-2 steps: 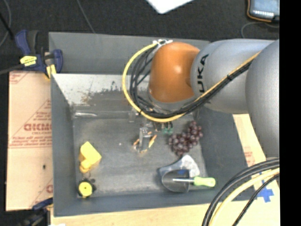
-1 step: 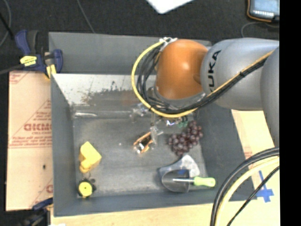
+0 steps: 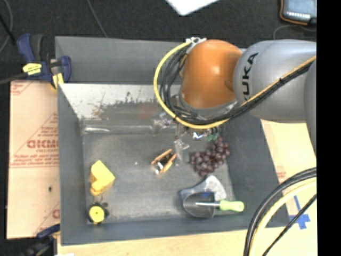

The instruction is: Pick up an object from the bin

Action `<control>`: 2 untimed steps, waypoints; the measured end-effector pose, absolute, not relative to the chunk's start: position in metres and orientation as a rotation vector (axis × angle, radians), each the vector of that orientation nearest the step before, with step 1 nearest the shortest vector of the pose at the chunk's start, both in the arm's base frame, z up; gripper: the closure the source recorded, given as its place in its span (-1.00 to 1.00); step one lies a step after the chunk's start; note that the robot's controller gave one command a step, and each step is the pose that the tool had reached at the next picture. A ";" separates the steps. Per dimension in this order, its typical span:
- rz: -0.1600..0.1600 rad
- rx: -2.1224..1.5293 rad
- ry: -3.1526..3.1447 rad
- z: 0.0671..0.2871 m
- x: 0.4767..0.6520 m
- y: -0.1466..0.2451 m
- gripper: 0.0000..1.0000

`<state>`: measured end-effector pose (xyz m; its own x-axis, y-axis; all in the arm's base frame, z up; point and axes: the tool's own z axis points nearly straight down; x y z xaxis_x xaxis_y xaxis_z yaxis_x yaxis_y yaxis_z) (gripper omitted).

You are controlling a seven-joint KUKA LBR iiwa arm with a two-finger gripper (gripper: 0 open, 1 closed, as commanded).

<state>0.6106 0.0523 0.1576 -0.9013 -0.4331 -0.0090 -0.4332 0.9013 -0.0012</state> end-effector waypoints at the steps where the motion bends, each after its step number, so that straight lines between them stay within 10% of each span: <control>1: -0.003 -0.993 2.970 0.111 0.611 0.056 -1.00; 2: -0.002 -1.117 2.917 0.074 0.606 0.055 1.00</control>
Offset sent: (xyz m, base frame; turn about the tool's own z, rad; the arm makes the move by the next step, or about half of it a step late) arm -0.0078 0.0038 -0.0876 -0.2854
